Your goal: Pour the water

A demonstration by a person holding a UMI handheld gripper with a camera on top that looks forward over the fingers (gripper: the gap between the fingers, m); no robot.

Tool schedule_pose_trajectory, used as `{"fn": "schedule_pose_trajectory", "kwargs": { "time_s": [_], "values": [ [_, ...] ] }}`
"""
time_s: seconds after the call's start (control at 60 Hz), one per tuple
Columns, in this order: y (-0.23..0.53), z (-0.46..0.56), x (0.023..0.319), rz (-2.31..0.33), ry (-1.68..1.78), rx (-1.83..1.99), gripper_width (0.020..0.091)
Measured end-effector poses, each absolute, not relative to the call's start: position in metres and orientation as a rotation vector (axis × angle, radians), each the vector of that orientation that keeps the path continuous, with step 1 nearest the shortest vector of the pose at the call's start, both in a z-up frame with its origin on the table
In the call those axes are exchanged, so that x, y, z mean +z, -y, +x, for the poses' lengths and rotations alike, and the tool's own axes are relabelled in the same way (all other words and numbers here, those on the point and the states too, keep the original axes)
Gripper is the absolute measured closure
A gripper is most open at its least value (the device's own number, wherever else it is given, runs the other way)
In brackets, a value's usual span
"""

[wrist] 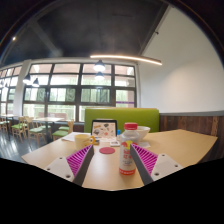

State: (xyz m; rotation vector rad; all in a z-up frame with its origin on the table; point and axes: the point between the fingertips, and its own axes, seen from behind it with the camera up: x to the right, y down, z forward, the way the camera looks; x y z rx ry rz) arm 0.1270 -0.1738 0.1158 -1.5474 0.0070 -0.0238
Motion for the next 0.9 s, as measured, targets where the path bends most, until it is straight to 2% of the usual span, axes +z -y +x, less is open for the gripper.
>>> {"fn": "schedule_pose_trajectory", "kwargs": {
  "time_s": [0.2, 0.333, 0.35, 0.4, 0.417, 0.517, 0.567, 0.7, 0.717, 0.9],
  "values": [
    [0.122, 0.16, 0.12, -1.523, -0.052, -0.131, 0.0278],
    [0.086, 0.192, 0.112, -1.524, -0.057, -0.163, 0.028],
    [0.082, 0.192, 0.11, -1.527, -0.053, -0.157, 0.0295],
    [0.07, 0.197, 0.1, -1.556, -0.055, -0.16, 0.0531],
    [0.067, 0.198, 0.096, -1.567, -0.06, -0.154, 0.0562],
    [0.061, 0.199, 0.099, -1.548, -0.117, -0.079, 0.0591],
    [0.067, 0.187, 0.096, -1.554, -0.104, -0.039, 0.0633],
    [0.067, 0.186, 0.097, -1.557, -0.087, -0.041, 0.0649],
    [0.067, 0.186, 0.097, -1.555, -0.086, -0.041, 0.0669],
    [0.061, 0.193, 0.099, -1.577, -0.115, -0.054, 0.0678]
  ]
}}
